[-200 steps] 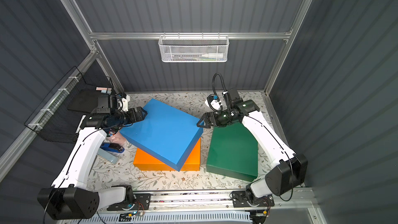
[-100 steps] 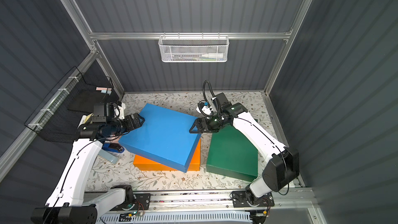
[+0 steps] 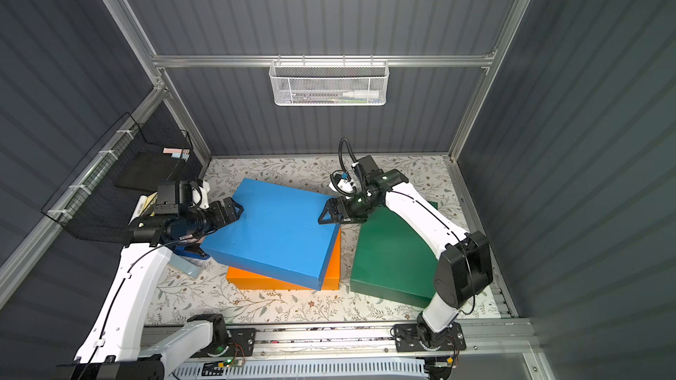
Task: Stack the shoeboxes
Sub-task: Adjust the shoebox.
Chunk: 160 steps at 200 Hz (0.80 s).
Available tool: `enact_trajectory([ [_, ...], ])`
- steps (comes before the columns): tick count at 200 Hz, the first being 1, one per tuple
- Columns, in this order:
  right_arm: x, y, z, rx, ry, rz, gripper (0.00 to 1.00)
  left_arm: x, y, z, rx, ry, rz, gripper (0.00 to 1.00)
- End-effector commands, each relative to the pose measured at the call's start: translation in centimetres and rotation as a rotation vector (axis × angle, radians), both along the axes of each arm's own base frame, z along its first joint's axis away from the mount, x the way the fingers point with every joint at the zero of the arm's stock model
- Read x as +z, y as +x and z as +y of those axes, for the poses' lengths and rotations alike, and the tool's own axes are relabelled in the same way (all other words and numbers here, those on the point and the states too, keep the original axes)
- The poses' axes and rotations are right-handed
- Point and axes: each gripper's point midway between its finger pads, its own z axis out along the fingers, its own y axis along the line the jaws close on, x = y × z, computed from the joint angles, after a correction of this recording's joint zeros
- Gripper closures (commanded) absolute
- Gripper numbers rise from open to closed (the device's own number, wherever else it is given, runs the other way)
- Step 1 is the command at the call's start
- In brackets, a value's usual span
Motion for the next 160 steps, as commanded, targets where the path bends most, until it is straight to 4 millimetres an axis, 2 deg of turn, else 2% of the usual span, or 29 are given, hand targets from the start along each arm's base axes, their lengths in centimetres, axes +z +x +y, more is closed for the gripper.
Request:
enact_trajectory([
  [1,-1.3,-0.8,-0.2,0.026,-0.051,0.037,0.01,-1.7,-2.0,-1.4,-0.011,-0.090,0.083,0.05],
  [29,-1.4,-1.0,-0.8,0.021,-0.081,0.027,0.01,-1.6,-3.1,-1.5,0.010,-0.108,0.086,0.08],
  [63,-1.6,-0.7,-1.2,0.007,-0.105,0.006,0.01,-0.8,-3.1,-1.6,0.007,-0.114,0.062,0.07],
  [83,-1.2,-0.3,-1.5,-0.007,-0.127,-0.017,0.01,0.5,-2.9,-0.7,0.018,-0.060,0.045,0.02],
  [94,-0.9,-0.1,-2.0,-0.021,-0.148,-0.041,0.01,1.9,-2.2,-0.3,0.028,-0.037,-0.004,0.00],
  [119,0.4,-0.3,-2.9,-0.047,-0.161,-0.088,0.01,2.6,-2.5,1.0,0.084,0.018,0.003,0.00],
  [134,1.1,-0.7,-2.8,-0.036,-0.142,-0.095,0.01,2.4,-2.1,0.8,0.073,0.011,0.002,0.01],
  [160,1.1,-2.4,-2.3,0.000,-0.116,-0.029,0.01,0.1,-1.9,-0.1,0.040,-0.029,0.045,0.00],
])
